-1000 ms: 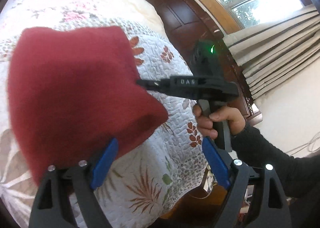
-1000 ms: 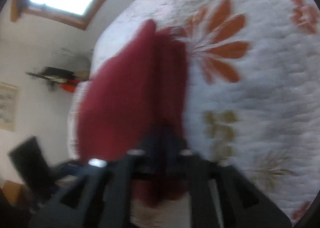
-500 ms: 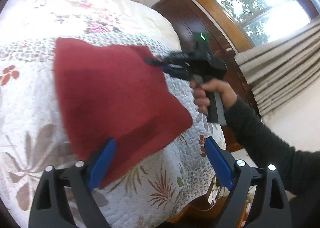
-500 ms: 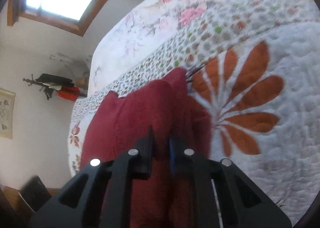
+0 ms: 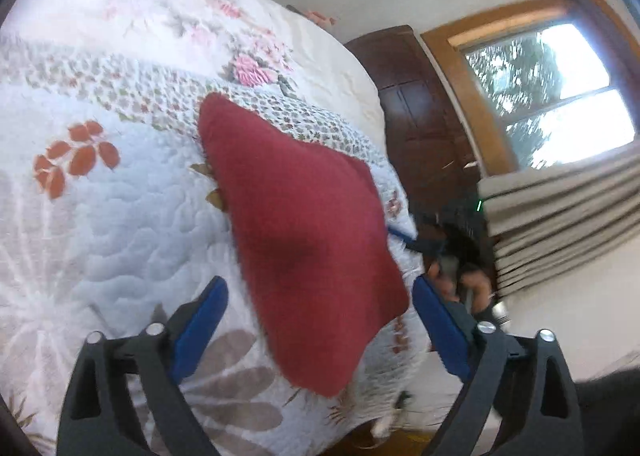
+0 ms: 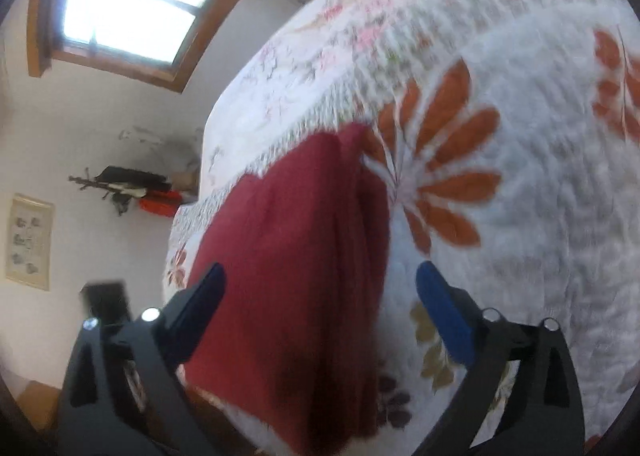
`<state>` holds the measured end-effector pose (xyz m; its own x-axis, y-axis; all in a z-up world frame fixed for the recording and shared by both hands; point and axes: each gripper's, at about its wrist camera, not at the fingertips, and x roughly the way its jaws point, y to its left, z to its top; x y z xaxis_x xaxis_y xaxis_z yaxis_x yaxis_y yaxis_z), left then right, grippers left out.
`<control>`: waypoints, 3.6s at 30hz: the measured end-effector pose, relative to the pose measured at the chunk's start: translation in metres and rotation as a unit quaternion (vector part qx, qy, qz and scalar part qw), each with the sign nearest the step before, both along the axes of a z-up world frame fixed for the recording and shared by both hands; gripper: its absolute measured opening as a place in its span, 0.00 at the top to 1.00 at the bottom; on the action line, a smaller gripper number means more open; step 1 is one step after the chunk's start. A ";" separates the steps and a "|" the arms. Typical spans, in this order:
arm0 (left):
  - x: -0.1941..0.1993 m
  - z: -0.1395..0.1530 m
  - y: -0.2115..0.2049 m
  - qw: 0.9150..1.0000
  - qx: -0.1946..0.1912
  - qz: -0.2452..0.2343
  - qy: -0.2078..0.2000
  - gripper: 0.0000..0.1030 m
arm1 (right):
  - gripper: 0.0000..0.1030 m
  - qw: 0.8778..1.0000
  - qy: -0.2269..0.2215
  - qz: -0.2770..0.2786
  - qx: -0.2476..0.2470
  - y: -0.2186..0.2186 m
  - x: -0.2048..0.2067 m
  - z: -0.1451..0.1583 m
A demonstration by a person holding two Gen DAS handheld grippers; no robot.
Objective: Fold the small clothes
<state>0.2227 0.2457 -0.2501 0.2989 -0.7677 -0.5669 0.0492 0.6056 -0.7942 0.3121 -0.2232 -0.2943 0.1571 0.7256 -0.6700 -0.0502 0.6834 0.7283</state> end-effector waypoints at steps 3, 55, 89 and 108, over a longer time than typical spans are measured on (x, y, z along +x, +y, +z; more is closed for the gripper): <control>0.019 -0.022 0.001 0.998 -0.051 -0.001 0.040 0.04 | 0.05 0.997 0.059 0.014 0.038 -0.005 -0.007 -0.031; -0.062 -0.055 0.090 0.991 0.048 0.026 0.121 0.21 | 0.21 0.995 -0.015 0.100 -0.009 0.243 -0.079 0.064; -0.154 0.053 0.047 0.977 0.208 0.023 -0.026 0.04 | 0.07 0.960 -0.202 0.094 -0.172 0.283 -0.096 0.159; -0.267 0.212 0.020 0.924 0.337 0.109 -0.147 0.04 | 0.03 0.905 -0.267 0.025 -0.331 0.271 -0.331 0.279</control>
<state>-0.0448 0.2657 -0.0377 0.6212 -0.1737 -0.7642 0.0212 0.9785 -0.2051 -0.0190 0.0480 -0.0152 0.5649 0.2087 -0.7983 -0.3172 0.9481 0.0234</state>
